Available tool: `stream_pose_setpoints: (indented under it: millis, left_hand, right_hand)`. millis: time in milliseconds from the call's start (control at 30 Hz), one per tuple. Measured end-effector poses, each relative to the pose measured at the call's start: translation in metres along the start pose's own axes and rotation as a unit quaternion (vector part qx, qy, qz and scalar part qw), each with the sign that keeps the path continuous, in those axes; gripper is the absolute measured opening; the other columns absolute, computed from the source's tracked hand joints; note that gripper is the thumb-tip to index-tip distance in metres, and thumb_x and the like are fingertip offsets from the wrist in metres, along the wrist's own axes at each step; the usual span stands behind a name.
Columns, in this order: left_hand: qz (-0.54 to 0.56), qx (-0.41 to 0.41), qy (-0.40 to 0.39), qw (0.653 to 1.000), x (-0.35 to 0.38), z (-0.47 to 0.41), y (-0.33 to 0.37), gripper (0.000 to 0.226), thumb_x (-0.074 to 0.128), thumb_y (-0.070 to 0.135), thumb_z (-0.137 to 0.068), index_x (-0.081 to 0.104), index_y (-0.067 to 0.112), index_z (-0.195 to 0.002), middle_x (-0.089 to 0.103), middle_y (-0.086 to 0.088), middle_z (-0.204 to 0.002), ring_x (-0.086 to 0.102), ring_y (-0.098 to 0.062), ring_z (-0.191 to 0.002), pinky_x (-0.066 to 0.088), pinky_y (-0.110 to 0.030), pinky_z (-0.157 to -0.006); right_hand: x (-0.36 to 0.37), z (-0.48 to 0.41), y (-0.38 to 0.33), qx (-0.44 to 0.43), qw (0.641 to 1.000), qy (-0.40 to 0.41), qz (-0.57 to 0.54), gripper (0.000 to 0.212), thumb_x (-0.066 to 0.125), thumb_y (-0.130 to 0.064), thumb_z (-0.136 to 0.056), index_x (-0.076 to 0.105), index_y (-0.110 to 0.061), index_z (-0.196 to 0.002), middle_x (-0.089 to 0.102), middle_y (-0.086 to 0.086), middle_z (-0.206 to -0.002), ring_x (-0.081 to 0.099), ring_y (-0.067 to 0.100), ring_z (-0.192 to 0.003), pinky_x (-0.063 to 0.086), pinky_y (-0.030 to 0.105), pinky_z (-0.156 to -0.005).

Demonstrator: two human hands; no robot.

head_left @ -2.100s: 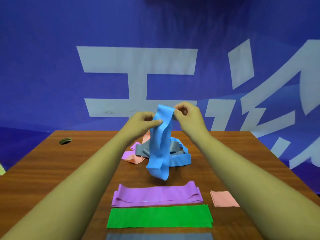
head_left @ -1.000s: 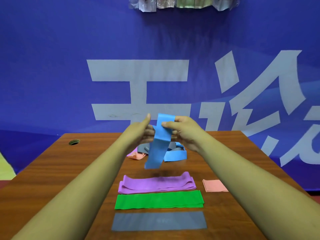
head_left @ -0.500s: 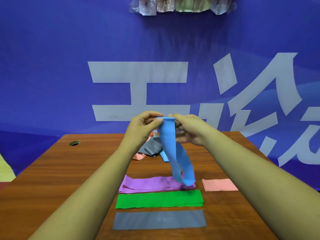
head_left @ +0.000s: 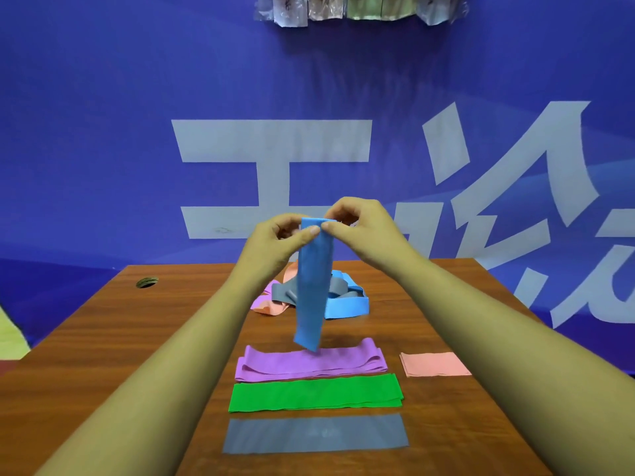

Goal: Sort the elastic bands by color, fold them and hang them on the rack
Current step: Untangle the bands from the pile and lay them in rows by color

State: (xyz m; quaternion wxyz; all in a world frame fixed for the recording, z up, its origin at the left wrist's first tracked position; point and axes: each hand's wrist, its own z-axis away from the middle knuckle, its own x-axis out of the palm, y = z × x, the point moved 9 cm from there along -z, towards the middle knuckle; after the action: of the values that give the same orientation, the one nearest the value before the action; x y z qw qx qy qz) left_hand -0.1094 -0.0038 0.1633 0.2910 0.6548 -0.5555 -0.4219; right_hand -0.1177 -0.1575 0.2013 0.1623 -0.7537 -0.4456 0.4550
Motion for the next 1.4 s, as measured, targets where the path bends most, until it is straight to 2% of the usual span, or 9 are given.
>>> stream_pose_setpoints:
  millis: [67,200,367,567,800,933,1133,1267,1400]
  left_hand:
    - [-0.011,-0.041,-0.009,0.999,0.002,0.003,-0.018,0.010,0.069,0.032,-0.088,0.074,0.026,-0.094,0.057,-0.008,-0.081,0.050,-0.011,-0.070,0.042,-0.015,-0.059]
    - [0.100,-0.054,-0.057,0.992,0.019,0.011,-0.027,0.015,0.060,0.024,-0.094,0.069,0.012,-0.098,0.070,-0.009,-0.102,0.063,-0.017,-0.097,0.050,-0.040,-0.093]
    - [0.122,-0.064,-0.062,0.989,0.030,0.012,-0.026,0.012,0.058,0.017,-0.096,0.065,0.008,-0.101,0.069,-0.011,-0.096,0.066,-0.019,-0.089,0.054,-0.034,-0.083]
    - [0.099,-0.155,-0.175,0.967,0.051,0.042,-0.065,0.025,0.072,0.027,-0.081,0.074,0.013,-0.101,0.075,-0.004,-0.095,0.066,-0.016,-0.083,0.051,-0.028,-0.074]
    - [0.085,-0.225,-0.223,0.945,0.036,0.075,-0.107,0.046,0.080,0.042,-0.066,0.074,0.010,-0.099,0.071,-0.005,-0.085,0.063,-0.020,-0.079,0.048,-0.036,-0.078]
    - [0.116,-0.259,-0.245,0.927,0.029,0.092,-0.122,0.035,0.081,0.026,-0.076,0.071,0.009,-0.104,0.072,-0.015,-0.094,0.068,-0.028,-0.084,0.056,-0.036,-0.079]
    - [0.062,-0.315,-0.196,0.927,0.003,0.099,-0.150,0.026,0.072,0.014,-0.085,0.066,-0.004,-0.102,0.068,-0.016,-0.085,0.064,-0.023,-0.064,0.055,-0.029,-0.061]
    - [0.047,-0.355,-0.150,0.921,-0.023,0.102,-0.175,0.009,0.072,0.016,-0.084,0.070,0.007,-0.087,0.065,-0.007,-0.074,0.059,-0.014,-0.061,0.048,-0.022,-0.054]
    - [0.104,-0.366,-0.031,0.924,-0.046,0.093,-0.198,0.008,0.066,0.008,-0.089,0.069,0.008,-0.096,0.067,-0.007,-0.085,0.061,-0.011,-0.067,0.049,-0.021,-0.057]
  right_hand:
    - [-0.002,-0.002,0.003,0.033,0.997,0.017,-0.067,0.004,0.066,-0.013,-0.086,0.069,-0.010,-0.086,0.064,-0.002,-0.074,0.054,0.006,-0.064,0.045,0.015,-0.059]
    - [0.000,-0.003,0.009,0.078,0.990,-0.015,-0.118,0.010,0.068,-0.014,-0.086,0.070,-0.005,-0.092,0.067,0.004,-0.079,0.057,0.009,-0.067,0.047,0.022,-0.061]
    - [0.003,-0.006,0.014,0.107,0.989,-0.076,-0.063,0.013,0.072,-0.019,-0.085,0.071,-0.006,-0.089,0.067,0.013,-0.079,0.054,0.014,-0.065,0.046,0.032,-0.061]
    - [-0.019,-0.011,0.036,0.185,0.959,0.026,-0.214,0.006,0.068,-0.007,-0.087,0.065,-0.003,-0.091,0.066,0.008,-0.078,0.066,0.014,-0.064,0.061,0.032,-0.065]
    - [-0.023,0.021,0.108,0.298,0.912,0.093,-0.265,0.007,0.064,-0.007,-0.091,0.059,-0.006,-0.086,0.067,0.015,-0.088,0.067,0.021,-0.070,0.056,0.029,-0.057]
    - [-0.021,0.042,0.142,0.346,0.883,0.139,-0.285,0.005,0.063,-0.006,-0.092,0.059,-0.005,-0.089,0.068,0.015,-0.093,0.070,0.022,-0.078,0.059,0.032,-0.062]
    - [-0.013,0.067,0.174,0.381,0.862,0.155,-0.295,0.013,0.062,-0.003,-0.092,0.060,0.002,-0.104,0.068,0.017,-0.095,0.070,0.024,-0.085,0.059,0.033,-0.066]
    - [-0.004,0.085,0.197,0.407,0.847,0.163,-0.300,0.005,0.063,0.001,-0.090,0.060,-0.001,-0.095,0.067,0.018,-0.097,0.068,0.025,-0.084,0.060,0.031,-0.063]
    - [0.021,0.109,0.219,0.458,0.827,0.128,-0.298,0.009,0.065,0.005,-0.087,0.060,-0.003,-0.087,0.065,0.015,-0.084,0.064,0.020,-0.069,0.060,0.026,-0.056]
